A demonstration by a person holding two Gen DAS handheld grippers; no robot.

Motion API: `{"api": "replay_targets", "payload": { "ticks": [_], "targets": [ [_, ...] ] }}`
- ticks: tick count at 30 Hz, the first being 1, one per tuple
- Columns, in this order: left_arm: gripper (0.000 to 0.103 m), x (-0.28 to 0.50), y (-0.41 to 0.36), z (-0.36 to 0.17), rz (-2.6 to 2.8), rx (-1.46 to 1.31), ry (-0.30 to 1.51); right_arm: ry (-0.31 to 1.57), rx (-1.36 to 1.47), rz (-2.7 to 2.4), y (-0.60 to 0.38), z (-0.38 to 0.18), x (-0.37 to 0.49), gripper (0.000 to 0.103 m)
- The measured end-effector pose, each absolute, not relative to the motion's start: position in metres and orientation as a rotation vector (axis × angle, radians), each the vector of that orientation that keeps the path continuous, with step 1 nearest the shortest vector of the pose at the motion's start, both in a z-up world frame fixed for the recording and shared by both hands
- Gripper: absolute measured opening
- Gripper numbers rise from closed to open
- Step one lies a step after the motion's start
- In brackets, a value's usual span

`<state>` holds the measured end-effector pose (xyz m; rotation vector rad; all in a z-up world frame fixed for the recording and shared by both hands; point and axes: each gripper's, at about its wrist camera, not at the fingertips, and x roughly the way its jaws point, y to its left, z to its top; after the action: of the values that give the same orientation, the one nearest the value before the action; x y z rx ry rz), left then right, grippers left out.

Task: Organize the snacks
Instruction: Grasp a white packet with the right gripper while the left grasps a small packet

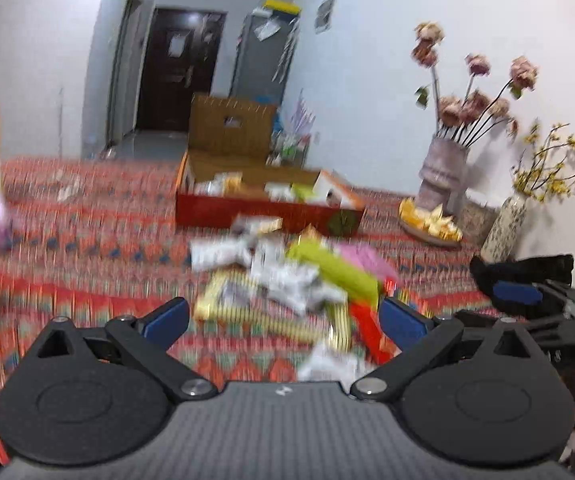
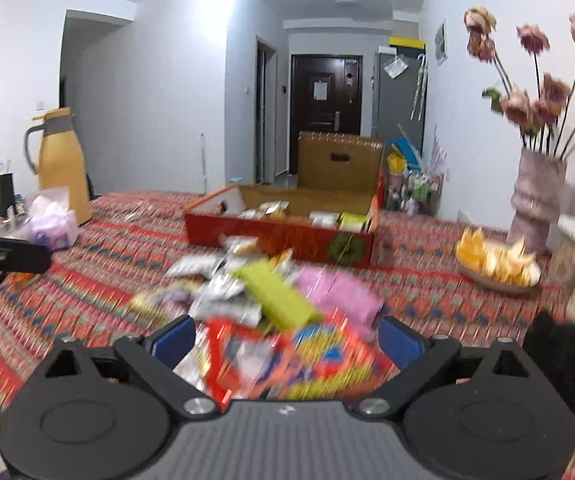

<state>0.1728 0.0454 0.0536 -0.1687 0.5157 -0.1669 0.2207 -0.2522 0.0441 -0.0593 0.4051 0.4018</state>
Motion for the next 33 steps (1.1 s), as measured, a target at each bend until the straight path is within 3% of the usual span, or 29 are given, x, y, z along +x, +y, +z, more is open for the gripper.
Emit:
{"api": "replay_targets", "payload": {
  "ticks": [7,13,24,30,33],
  "targets": [
    [0.103,0.154,0.044,0.000,-0.141,-0.181,0.666,0.485,0.015,0.377,-0.255,-0.003,0.178,0.098],
    [0.103,0.158,0.047,-0.010,-0.131,-0.195,0.694,0.518,-0.025,0.385,-0.250,-0.014,0.170,0.098],
    [0.103,0.179,0.077,-0.009,-0.022,-0.196,0.690,0.502,-0.100,0.667,-0.176,-0.011,0.209,0.077],
    [0.103,0.189,0.091,-0.014,0.005,-0.188,0.699,0.550,-0.169,0.631,-0.138,-0.021,0.250,0.076],
    [0.103,0.201,0.092,-0.014,-0.004,-0.184,0.702,0.592,-0.165,0.594,-0.143,-0.026,0.264,0.066]
  ]
}}
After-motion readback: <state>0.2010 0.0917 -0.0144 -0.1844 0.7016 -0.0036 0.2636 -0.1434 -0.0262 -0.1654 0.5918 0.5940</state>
